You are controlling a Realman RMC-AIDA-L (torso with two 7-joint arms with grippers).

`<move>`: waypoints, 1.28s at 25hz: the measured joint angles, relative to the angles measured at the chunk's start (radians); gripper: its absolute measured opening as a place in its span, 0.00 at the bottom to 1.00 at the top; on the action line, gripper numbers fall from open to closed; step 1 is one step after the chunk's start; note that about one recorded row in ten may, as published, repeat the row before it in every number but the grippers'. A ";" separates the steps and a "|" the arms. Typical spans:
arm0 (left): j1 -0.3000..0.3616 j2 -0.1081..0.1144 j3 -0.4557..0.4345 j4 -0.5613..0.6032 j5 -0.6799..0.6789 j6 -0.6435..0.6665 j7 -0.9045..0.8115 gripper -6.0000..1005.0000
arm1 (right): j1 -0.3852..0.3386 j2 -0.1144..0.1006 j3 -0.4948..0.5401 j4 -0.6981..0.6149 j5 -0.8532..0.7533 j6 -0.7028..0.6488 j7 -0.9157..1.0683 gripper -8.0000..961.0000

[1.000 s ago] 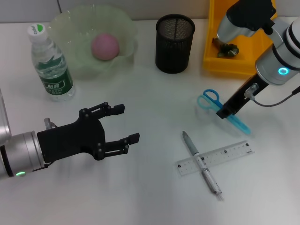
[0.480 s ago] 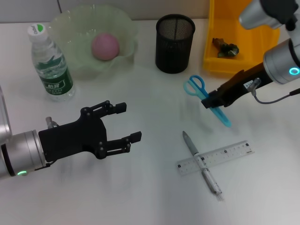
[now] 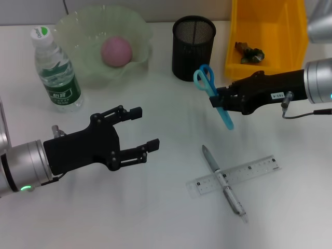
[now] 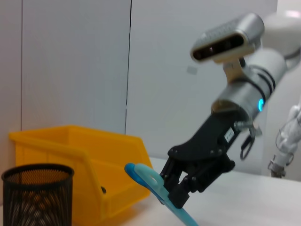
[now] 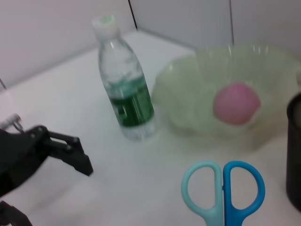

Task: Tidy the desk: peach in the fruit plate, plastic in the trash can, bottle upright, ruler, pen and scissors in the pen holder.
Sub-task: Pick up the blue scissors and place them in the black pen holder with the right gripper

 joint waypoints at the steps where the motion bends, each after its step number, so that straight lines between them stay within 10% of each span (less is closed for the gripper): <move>1: -0.001 0.000 0.001 -0.005 -0.006 0.002 0.002 0.81 | -0.008 0.000 0.027 0.049 0.063 0.005 -0.088 0.25; 24: 0.008 -0.002 -0.001 -0.069 -0.122 0.010 0.070 0.81 | -0.016 0.006 0.129 0.664 0.732 -0.029 -1.074 0.26; 32: 0.006 -0.002 -0.001 -0.078 -0.124 0.004 0.070 0.81 | -0.005 0.008 0.123 0.710 0.763 -0.032 -1.123 0.27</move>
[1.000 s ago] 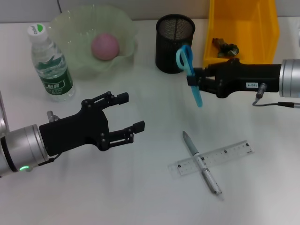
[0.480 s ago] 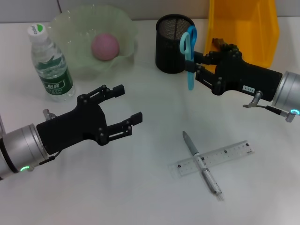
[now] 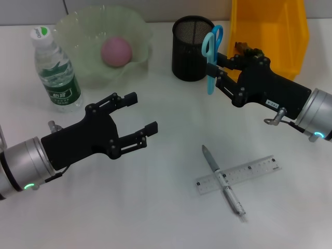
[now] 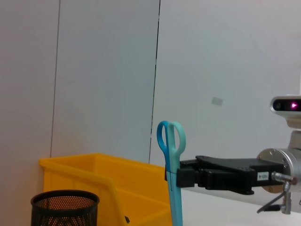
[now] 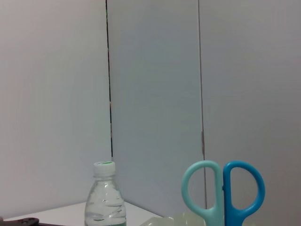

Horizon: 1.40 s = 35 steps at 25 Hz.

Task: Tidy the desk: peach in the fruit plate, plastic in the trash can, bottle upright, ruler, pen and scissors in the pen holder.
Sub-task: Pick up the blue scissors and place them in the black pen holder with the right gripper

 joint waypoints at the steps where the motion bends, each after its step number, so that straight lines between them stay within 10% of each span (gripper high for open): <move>1: 0.000 0.000 0.000 0.000 0.000 0.000 0.000 0.81 | 0.000 0.000 -0.001 0.000 0.000 0.000 0.000 0.27; 35: -0.019 -0.006 -0.013 -0.080 -0.110 -0.033 0.069 0.81 | 0.184 0.006 0.009 0.183 0.353 0.069 -0.213 0.29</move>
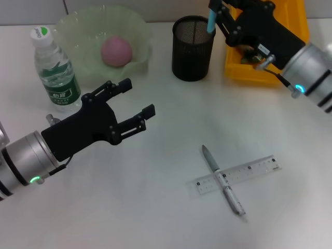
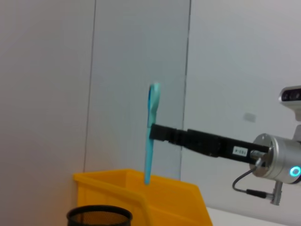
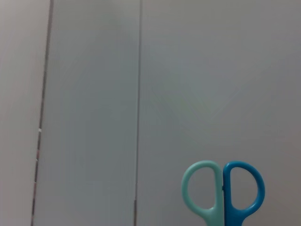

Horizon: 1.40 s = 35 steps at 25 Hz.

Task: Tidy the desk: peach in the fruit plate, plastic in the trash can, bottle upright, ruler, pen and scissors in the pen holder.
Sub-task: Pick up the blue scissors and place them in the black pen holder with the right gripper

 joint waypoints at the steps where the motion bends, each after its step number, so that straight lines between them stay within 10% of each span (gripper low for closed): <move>1: 0.000 0.000 0.000 -0.002 -0.006 0.000 0.000 0.81 | 0.015 0.000 0.000 0.002 0.002 0.026 0.004 0.29; 35: -0.040 0.000 0.000 -0.047 -0.126 -0.061 0.047 0.81 | 0.209 0.000 -0.025 0.031 0.005 0.463 0.120 0.31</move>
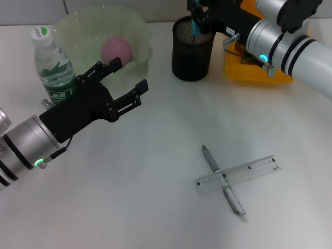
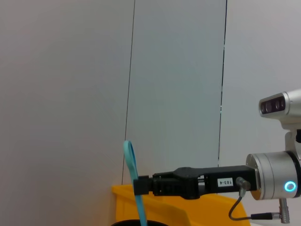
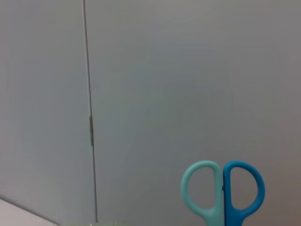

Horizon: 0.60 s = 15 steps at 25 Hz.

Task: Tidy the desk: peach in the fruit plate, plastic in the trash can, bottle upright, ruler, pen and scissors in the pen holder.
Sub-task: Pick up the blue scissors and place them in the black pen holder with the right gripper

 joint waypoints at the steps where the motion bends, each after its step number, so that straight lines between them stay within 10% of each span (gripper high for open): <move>1: 0.000 0.000 0.000 0.000 0.000 0.000 -0.002 0.81 | 0.000 0.000 -0.001 0.000 0.000 -0.001 0.000 0.31; 15: 0.000 0.001 0.000 0.000 0.000 -0.001 -0.009 0.81 | -0.013 0.000 -0.001 0.002 -0.001 -0.008 0.009 0.32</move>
